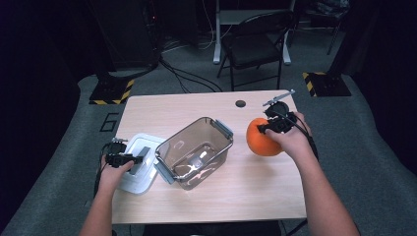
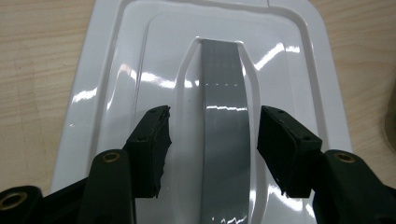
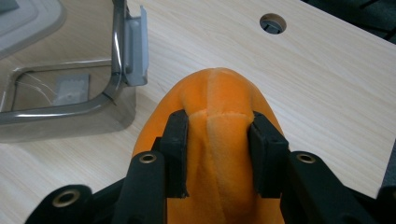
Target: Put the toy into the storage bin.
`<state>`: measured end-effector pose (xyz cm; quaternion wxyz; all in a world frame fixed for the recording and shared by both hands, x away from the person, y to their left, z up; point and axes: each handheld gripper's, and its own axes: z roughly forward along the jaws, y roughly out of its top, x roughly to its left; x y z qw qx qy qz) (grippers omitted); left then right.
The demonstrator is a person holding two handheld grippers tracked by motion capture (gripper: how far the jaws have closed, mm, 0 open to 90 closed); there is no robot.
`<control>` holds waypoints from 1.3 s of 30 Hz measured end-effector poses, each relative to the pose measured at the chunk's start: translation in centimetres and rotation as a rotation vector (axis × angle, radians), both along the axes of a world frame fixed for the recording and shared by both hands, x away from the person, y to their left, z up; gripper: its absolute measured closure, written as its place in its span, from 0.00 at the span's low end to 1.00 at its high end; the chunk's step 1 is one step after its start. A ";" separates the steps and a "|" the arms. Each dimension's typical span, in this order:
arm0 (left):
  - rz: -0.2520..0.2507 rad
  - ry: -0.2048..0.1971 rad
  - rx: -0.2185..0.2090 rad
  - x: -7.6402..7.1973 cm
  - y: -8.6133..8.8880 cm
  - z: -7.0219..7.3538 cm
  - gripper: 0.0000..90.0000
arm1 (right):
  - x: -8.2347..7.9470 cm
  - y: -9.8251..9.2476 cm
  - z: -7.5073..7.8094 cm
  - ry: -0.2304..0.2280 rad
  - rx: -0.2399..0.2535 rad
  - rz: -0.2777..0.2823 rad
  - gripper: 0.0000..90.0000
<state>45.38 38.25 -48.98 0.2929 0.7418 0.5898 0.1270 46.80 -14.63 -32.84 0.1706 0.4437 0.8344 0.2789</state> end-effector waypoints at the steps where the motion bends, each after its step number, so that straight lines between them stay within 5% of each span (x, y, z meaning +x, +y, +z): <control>1: 0.003 0.000 0.000 0.0 0.1 0.0 0.48 | 0.0 0.2 0.3 -0.007 0.009 0.008 0.70; 13: 0.005 0.002 0.001 0.0 0.2 -0.2 0.48 | -0.1 1.8 3.1 -0.049 0.041 0.051 0.70; 39: 0.007 -0.003 -0.001 0.0 0.4 -0.3 0.49 | 0.7 6.1 6.0 -0.080 0.082 0.154 0.70</control>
